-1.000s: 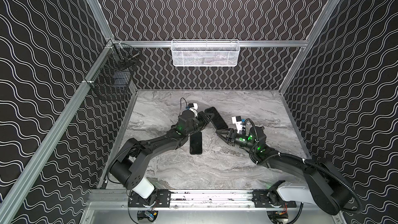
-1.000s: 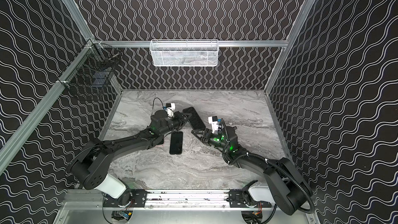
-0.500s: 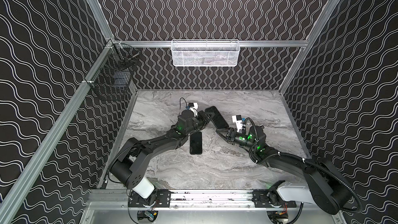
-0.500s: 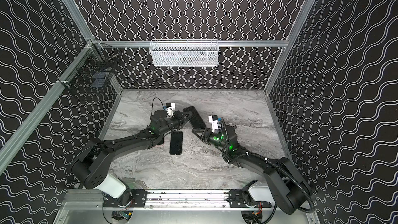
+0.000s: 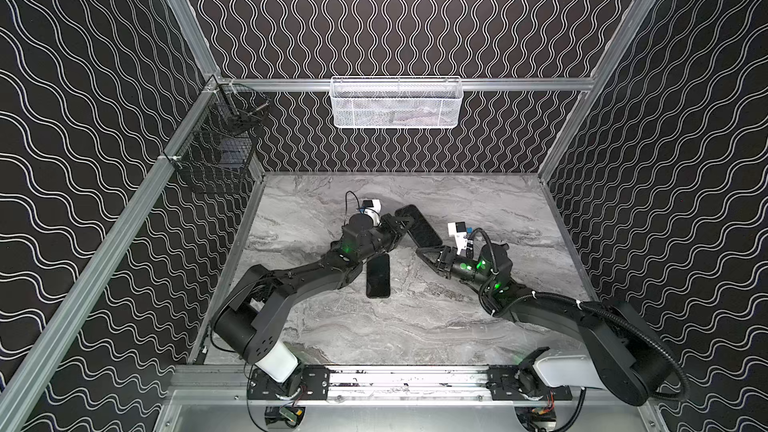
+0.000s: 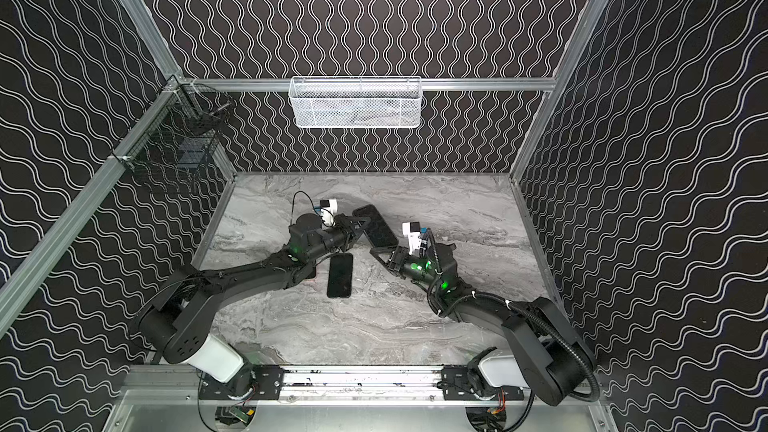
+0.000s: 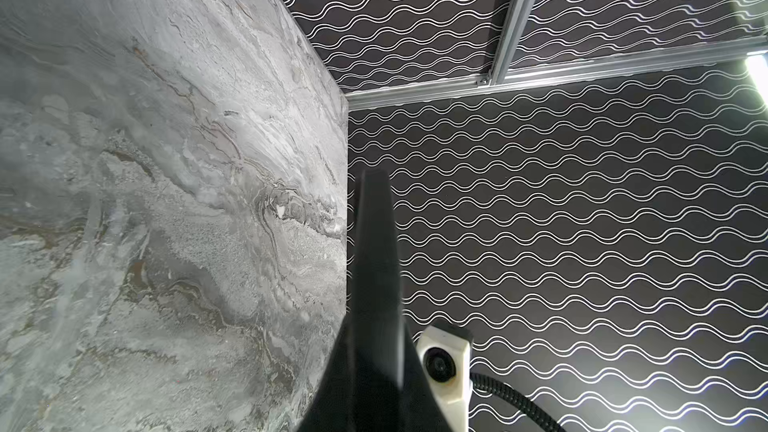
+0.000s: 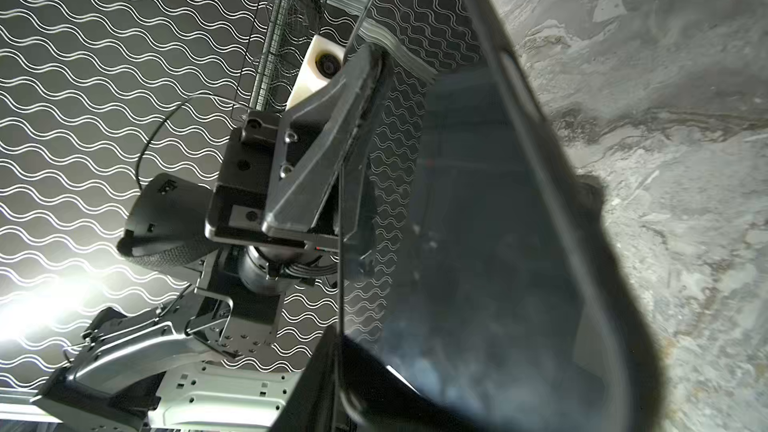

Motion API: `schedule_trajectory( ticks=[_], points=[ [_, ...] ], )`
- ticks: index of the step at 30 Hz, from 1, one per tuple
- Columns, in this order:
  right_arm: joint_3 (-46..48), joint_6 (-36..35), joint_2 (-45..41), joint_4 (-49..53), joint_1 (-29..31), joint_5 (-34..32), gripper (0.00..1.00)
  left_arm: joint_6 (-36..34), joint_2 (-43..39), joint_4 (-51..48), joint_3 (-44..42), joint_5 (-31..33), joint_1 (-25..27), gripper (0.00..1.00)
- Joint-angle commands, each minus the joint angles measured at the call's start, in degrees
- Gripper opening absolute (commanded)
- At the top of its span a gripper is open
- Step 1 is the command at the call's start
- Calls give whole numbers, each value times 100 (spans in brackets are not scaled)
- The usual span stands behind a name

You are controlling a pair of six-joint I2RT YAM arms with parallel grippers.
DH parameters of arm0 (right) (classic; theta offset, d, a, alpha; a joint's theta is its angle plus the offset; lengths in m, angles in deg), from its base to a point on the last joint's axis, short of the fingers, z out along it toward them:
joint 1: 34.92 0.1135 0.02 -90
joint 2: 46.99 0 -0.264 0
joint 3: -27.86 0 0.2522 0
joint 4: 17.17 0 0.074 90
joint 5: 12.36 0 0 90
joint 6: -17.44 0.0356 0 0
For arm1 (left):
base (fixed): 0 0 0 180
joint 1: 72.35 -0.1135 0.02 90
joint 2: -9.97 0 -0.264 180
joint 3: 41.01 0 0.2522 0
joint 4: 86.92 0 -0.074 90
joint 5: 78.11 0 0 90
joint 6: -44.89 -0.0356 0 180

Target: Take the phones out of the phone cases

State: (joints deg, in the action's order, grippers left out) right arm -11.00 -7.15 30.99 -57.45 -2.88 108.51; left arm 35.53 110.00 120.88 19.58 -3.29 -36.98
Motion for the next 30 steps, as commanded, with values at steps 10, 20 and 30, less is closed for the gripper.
schedule_trajectory(
  ticks=[10,20,30],
  points=[
    [45,153,-2,-794,5,-161,17,121,35,491,6,-60,73,0],
    [40,-320,-69,-431,14,-267,9,285,-47,285,-50,65,134,0],
    [111,-1749,-455,179,57,-602,7,558,-199,236,-138,369,189,0]
  ],
)
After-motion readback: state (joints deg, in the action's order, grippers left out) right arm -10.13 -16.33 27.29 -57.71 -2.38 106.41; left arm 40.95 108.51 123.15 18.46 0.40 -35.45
